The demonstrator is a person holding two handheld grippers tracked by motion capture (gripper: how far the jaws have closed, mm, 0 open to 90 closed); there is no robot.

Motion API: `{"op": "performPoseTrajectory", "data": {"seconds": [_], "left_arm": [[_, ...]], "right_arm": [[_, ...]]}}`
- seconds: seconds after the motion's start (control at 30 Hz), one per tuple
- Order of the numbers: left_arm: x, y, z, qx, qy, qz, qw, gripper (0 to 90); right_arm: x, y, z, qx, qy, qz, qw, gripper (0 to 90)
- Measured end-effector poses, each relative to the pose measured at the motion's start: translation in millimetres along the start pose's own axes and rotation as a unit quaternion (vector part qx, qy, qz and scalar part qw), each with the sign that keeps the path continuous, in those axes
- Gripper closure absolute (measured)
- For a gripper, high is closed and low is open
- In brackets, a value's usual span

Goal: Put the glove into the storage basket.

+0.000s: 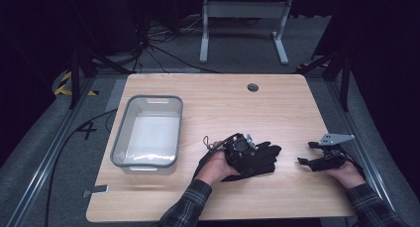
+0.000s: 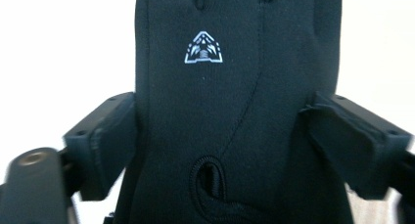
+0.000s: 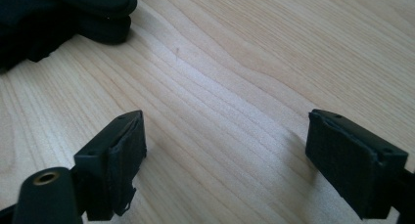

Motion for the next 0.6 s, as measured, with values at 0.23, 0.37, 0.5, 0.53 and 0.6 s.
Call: {"op": "performPoseTrajectory", "data": {"seconds": [0.23, 0.37, 0.5, 0.53, 0.6], "left_arm": [[-3.6, -1.1, -6.1, 0.000, -0.023, 0.014, 0.9996, 40.2], [-3.1, -1.9, -7.6, -0.002, -0.041, 0.010, 0.9991, 59.1], [-2.0, -2.5, -8.1, 0.000, -0.053, -0.003, 0.9986, 65.8], [-2.3, -2.0, -8.5, 0.000, -0.052, -0.005, 0.9986, 66.3], [-2.7, -1.5, -10.6, 0.001, -0.049, -0.008, 0.9988, 67.1]], "right_arm": [[-0.2, 0.2, 0.3, -0.001, -0.001, -0.001, 1.0000, 15.8], [0.0, 0.2, 0.2, 0.000, -0.001, 0.000, 1.0000, 15.8], [-0.2, 0.2, 0.2, -0.001, -0.001, -0.001, 1.0000, 15.8], [-0.2, 0.2, 0.3, -0.001, -0.001, -0.001, 1.0000, 15.8], [-0.2, 0.3, 0.3, -0.001, -0.001, -0.001, 1.0000, 15.8]]}}
Point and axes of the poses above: each handheld gripper's, and its own axes: z roughly forward along the jaws, y roughly out of its top, x roughly to its left, the point moved 4 cm from there along z, roughly forward along the jaws, and after that the axes turned 11 degrees about y, right-handed, at the moved point
